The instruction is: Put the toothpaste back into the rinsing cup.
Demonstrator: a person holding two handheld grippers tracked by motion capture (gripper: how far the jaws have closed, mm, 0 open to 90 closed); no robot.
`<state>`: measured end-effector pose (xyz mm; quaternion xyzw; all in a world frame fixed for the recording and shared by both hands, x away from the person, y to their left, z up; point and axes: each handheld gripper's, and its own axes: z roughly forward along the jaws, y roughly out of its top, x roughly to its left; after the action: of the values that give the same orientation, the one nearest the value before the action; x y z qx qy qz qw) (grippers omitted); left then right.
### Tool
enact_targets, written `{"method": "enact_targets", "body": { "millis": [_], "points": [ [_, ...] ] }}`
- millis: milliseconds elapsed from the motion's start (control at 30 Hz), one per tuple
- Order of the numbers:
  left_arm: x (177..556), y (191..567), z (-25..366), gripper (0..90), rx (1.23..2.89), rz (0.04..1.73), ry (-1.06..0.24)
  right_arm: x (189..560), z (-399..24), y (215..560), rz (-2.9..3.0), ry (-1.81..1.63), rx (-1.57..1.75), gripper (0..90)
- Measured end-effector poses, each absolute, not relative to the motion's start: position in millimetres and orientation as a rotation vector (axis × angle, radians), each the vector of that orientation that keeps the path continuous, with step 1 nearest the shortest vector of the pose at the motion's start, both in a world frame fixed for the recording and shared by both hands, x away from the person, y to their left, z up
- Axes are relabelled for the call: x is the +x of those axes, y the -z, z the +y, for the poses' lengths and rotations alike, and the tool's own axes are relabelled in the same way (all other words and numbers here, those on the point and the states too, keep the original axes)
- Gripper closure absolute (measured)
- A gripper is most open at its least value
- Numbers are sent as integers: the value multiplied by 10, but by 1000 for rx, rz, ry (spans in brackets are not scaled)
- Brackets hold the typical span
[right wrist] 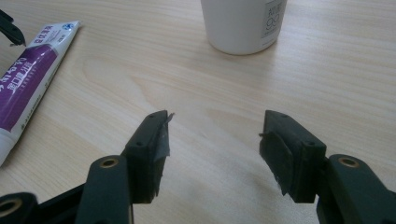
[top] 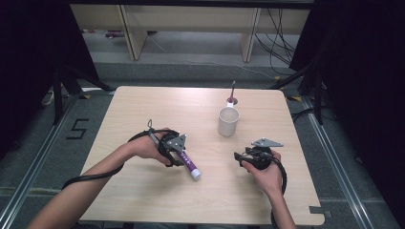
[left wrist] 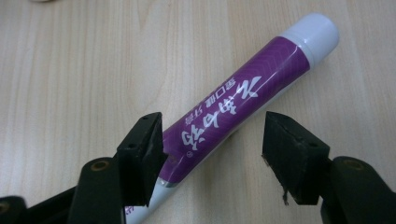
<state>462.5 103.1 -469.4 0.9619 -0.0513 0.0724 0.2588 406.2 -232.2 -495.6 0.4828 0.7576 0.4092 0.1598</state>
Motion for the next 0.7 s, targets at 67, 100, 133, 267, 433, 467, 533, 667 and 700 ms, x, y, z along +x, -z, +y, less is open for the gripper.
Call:
{"method": "enact_targets", "body": {
  "millis": [67, 100, 133, 267, 433, 467, 533, 667, 700],
  "points": [
    [4641, 4703, 1016, 384, 2624, -151, -194, 4061, -2323, 4957, 2167, -1169, 1380, 423],
    [4647, 4705, 1011, 385, 2630, -160, -192, 4062, -2324, 4958, 2168, -1170, 1377, 423],
    [4653, 4706, 1005, 385, 2639, -173, -187, 4062, -2324, 4958, 2167, -1168, 1379, 423],
    [4675, 4712, 969, 384, 2656, -183, -169, 4058, -2329, 4947, 2161, -1161, 1381, 423],
    [4709, 4700, 938, 388, 2680, -216, -153, 4044, -2322, 4944, 2154, -1160, 1411, 424],
    [4721, 4698, 928, 389, 2691, -227, -153, 4047, -2325, 4946, 2155, -1161, 1403, 423],
    [4732, 4696, 914, 388, 2702, -244, -153, 4056, -2333, 4944, 2157, -1149, 1379, 423],
    [4744, 4699, 878, 389, 2708, -276, -151, 4058, -2327, 4950, 2166, -1166, 1381, 424],
    [4745, 4700, 870, 390, 2708, -281, -152, 4061, -2330, 4950, 2165, -1164, 1373, 423]
  ]
}}
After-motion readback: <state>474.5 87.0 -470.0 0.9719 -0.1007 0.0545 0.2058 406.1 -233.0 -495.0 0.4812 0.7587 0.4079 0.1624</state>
